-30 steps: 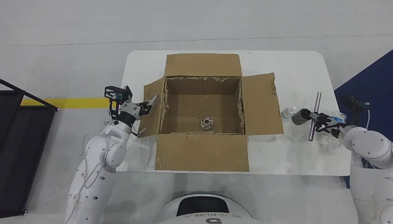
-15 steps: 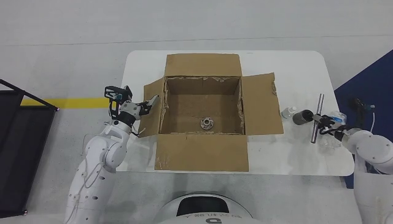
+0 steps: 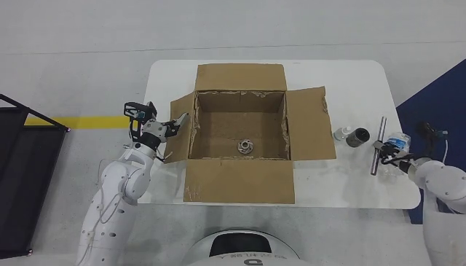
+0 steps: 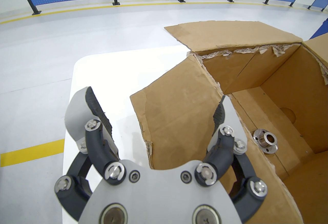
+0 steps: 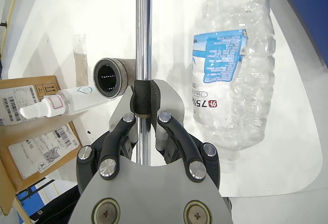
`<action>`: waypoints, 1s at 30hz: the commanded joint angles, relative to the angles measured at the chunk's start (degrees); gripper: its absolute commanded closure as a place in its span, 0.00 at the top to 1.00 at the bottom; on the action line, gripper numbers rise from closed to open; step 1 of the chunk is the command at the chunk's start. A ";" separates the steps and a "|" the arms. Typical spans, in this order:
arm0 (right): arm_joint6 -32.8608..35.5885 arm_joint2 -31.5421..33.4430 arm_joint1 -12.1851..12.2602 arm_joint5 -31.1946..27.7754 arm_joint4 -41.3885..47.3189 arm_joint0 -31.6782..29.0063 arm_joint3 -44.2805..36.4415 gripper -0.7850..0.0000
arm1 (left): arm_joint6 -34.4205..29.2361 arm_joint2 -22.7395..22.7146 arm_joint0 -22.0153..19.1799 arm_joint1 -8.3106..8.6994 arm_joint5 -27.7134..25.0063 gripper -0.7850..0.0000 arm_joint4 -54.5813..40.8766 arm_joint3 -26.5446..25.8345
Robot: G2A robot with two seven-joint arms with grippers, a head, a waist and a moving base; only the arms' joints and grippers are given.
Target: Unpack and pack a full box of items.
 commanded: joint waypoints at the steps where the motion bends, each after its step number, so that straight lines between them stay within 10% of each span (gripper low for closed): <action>1: 0.57 -0.90 0.10 -0.06 -0.52 0.72 1.15 0.00 | 0.00 0.00 0.00 0.00 0.00 1.00 0.00 0.00; 23: 4.41 -5.64 1.04 -2.05 -2.03 3.48 6.40 0.00 | 0.00 0.00 0.00 0.00 0.00 1.00 0.00 0.00; 30: 5.06 -5.78 1.29 -1.33 -2.55 2.70 4.65 0.18 | 0.00 0.00 0.00 0.00 0.00 1.00 0.00 0.00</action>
